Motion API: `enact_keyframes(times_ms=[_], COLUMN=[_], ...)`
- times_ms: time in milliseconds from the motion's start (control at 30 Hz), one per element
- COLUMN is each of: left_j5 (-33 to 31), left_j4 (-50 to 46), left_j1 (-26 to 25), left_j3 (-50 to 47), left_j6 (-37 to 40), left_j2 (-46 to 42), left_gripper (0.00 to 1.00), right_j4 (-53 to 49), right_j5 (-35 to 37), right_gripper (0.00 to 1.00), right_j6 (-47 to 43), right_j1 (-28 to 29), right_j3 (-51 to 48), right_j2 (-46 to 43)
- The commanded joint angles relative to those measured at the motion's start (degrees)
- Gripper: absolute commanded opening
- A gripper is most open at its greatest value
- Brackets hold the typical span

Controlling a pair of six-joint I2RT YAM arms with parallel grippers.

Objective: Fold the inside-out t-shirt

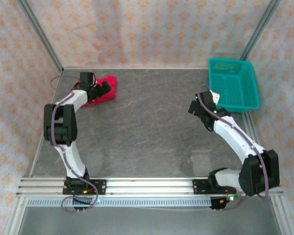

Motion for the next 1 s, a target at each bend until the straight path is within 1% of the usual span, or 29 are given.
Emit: enact_keyframes(times_ms=[0,33,100,200,267,300,333,400,533,667,700,733,800,933,967], left_j5=[-14.72,-17.12,-19.74,-26.57,-28.61,-28.81,-28.84,-29.53,-29.22,-28.83,-27.48,-27.03,-27.77,-28.05,-28.69], left_j4=[-2.78,-0.72,8.42,23.43,26.80,26.17,25.74,28.35,36.21,48.28,48.75,51.31,55.71,60.18,61.35], left_j1=[-4.68,-5.58,-7.69,-10.10,-10.12,-10.11,-10.20,-10.15,-10.22,-10.17,-10.19,-10.22,-10.13,-10.02,-9.90], left_j3=[-5.04,-8.23,-18.52,-35.33,-42.06,-43.80,-44.88,-47.72,-52.18,-56.91,-56.76,-57.20,-57.30,-54.67,-54.46], left_j6=[6.85,8.72,14.63,20.10,22.97,25.06,26.21,26.58,28.76,31.20,31.87,32.50,31.92,31.55,31.09], left_j2=[-14.62,-17.52,-24.62,-34.91,-39.89,-41.73,-42.86,-43.96,-42.32,-38.24,-37.81,-36.85,-34.20,-24.89,-23.02], left_gripper=[1.00,1.00,1.00,1.00,1.00,1.00,1.00,1.00,1.00,1.00,1.00,1.00,1.00,1.00,1.00], right_j4=[10.39,14.05,27.05,45.83,55.52,58.95,59.99,58.64,60.87,65.60,66.26,67.66,72.28,79.21,82.65], right_j5=[10.18,12.24,15.83,14.00,13.38,12.92,12.65,12.94,13.40,12.87,11.84,11.05,9.24,6.17,5.28], right_gripper=[0.99,0.99,0.99,0.99,0.99,0.98,0.98,0.99,1.00,0.99,0.99,0.99,0.99,0.99,0.99], right_j6=[-7.35,-8.86,-15.03,-22.58,-24.88,-26.38,-27.36,-28.19,-27.26,-26.98,-26.98,-26.57,-25.85,-27.25,-26.48], right_j1=[-0.20,-0.19,-0.18,-0.28,-0.34,-0.42,-0.41,-0.50,-0.72,-1.58,-2.15,-2.80,-4.05,-6.16,-7.28], right_j3=[-4.78,-7.67,-16.90,-29.53,-35.44,-37.50,-38.32,-38.13,-37.68,-36.55,-35.70,-35.26,-34.72,-33.92,-34.30], right_j2=[-5.77,-6.98,-10.14,-15.08,-16.90,-16.92,-16.65,-15.11,-10.11,-4.37,-1.82,-0.40,2.98,9.36,12.30])
